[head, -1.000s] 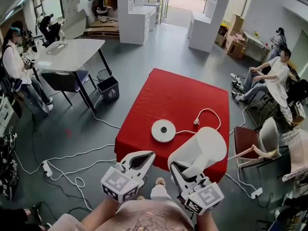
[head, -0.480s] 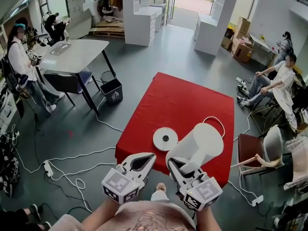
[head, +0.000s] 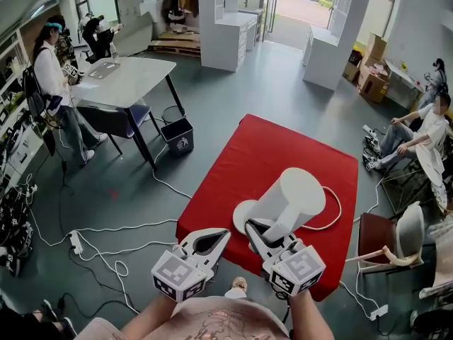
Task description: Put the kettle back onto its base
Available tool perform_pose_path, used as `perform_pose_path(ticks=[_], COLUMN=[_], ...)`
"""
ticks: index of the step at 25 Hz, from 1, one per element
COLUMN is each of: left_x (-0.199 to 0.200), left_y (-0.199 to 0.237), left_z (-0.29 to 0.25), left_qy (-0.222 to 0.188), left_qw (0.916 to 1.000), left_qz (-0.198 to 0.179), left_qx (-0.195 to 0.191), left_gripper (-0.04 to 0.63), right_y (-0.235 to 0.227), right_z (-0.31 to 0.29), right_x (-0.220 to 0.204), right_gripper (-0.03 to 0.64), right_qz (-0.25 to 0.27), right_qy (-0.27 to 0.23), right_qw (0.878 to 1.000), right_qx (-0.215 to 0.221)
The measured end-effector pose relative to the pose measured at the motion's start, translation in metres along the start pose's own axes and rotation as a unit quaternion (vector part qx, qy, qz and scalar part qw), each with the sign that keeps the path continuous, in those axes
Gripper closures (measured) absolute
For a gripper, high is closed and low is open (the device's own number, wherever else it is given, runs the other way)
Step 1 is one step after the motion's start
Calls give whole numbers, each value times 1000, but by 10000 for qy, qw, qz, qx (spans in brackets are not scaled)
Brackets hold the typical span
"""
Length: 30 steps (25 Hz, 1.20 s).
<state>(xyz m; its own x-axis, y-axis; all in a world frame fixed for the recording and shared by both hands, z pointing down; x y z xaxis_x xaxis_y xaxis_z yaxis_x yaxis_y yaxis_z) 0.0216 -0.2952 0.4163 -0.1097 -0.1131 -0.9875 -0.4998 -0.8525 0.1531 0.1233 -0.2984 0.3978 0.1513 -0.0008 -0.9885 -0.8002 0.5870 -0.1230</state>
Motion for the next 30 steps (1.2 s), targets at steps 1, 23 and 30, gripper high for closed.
perform_pose_path(ticks=[1,23,30], left_x=[1,-8,-19], left_y=[3,48,50], left_z=[-1,-21,-17], left_qy=[3,296,483], left_qw=[10000,9966,9947], left_qz=[-2,-16,21], left_qx=[49,771,906], left_gripper=[607,607,607], right_y=[-4,-40,-42], right_z=[-5,-51,-48], right_x=[1,-59,-84], right_gripper=[568,568,568], right_qz=[40,-207,-291], right_qy=[3,258,400], right_qw=[10000,9970,9952], right_qx=[44,696,839])
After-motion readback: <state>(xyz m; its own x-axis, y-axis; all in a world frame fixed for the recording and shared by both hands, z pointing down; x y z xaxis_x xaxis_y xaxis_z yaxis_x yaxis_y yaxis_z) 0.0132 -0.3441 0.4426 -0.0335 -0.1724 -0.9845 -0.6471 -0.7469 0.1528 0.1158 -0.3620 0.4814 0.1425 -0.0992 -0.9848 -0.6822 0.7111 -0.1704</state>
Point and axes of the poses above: the fingertips, and each gripper's own axes: z backward along the fingers, y to its left, x out of its top, the point moved 4 cm from there along z, backward along the fingers, and after that the axes turned 13 degrees about -y, right-handed, at the moved point
